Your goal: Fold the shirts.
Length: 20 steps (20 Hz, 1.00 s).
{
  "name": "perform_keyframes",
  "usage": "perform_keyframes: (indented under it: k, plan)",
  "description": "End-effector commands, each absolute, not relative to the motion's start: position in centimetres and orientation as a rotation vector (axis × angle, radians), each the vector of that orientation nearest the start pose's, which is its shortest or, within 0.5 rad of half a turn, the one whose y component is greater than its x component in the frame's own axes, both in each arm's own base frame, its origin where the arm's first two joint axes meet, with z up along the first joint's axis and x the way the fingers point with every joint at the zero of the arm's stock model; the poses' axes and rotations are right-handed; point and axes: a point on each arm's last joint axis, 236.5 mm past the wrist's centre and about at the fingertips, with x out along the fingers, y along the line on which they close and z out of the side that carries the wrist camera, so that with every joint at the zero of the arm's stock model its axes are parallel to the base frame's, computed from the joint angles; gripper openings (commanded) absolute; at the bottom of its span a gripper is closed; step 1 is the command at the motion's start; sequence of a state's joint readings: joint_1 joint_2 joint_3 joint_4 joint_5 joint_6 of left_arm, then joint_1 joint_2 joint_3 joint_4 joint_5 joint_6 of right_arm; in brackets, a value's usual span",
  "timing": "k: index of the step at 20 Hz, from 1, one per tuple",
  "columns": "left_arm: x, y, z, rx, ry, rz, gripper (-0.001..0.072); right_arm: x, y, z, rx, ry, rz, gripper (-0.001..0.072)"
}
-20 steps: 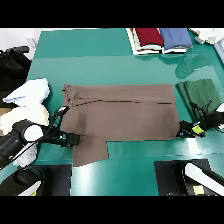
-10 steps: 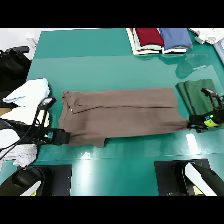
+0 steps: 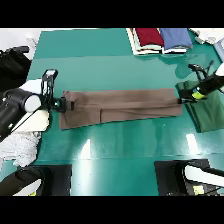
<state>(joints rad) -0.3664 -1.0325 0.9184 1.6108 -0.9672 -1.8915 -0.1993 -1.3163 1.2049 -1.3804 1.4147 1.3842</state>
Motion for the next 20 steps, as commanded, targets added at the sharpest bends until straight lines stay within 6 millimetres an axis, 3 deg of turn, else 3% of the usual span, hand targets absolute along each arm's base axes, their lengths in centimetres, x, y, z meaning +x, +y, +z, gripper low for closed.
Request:
perform_keyframes:
  k: [1, 6, 7, 8, 9, 10, 12, 13, 15, 18, 20]
  plan:
    - [40.1, -11.4, 1.3, -0.103, 1.035, -0.138, 0.0026, 38.1, -1.6, -0.5, 0.146, 1.481, 0.128, 0.0017]
    - [43.3, -12.1, 0.7, -0.123, 1.009, -0.159, 0.0028, 42.4, -0.7, -0.8, 0.233, 1.445, 0.185, 0.0037]
    - [43.5, -12.2, 1.0, -0.129, 1.0, -0.161, 0.0076, 43.3, -0.4, -0.4, 0.267, 1.418, 0.216, 0.0205]
    - [43.7, -12.2, 1.5, -0.131, 0.994, -0.162, 0.036, 44.2, -0.3, 0.2, 0.304, 1.387, 0.244, 0.0351]
    - [43.9, -12.3, 2.1, -0.134, 0.993, -0.162, 0.0558, 44.8, -0.4, 1.1, 0.337, 1.357, 0.272, 0.0421]
    - [43.8, -12.3, 2.7, -0.13, 1.001, -0.165, 0.0558, 45.1, -0.5, 1.9, 0.365, 1.33, 0.305, 0.0475]
    - [43.8, -12.4, 3.8, -0.128, 1.009, -0.168, 0.0526, 44.2, -2.3, 2.1, 0.396, 1.341, 0.309, 0.0537]
    - [43.7, -12.4, 4.2, -0.129, 1.01, -0.169, 0.0356, 43.5, -3.1, 1.6, 0.417, 1.36, 0.305, 0.054]
    - [43.6, -12.9, 4.2, -0.152, 1.015, -0.179, 0.0057, 41.4, -5.1, -0.6, 0.497, 1.414, 0.264, 0.0636]
    - [43.4, -14.2, 4.3, -0.216, 1.024, -0.207, 0.0026, 38.3, -6.3, -4.7, 0.595, 1.489, 0.229, 0.0636]
    - [43.3, -15.3, 4.3, -0.276, 1.03, -0.229, 0.0026, 37.3, -4.9, -6.6, 0.655, 1.512, 0.282, 0.0635]
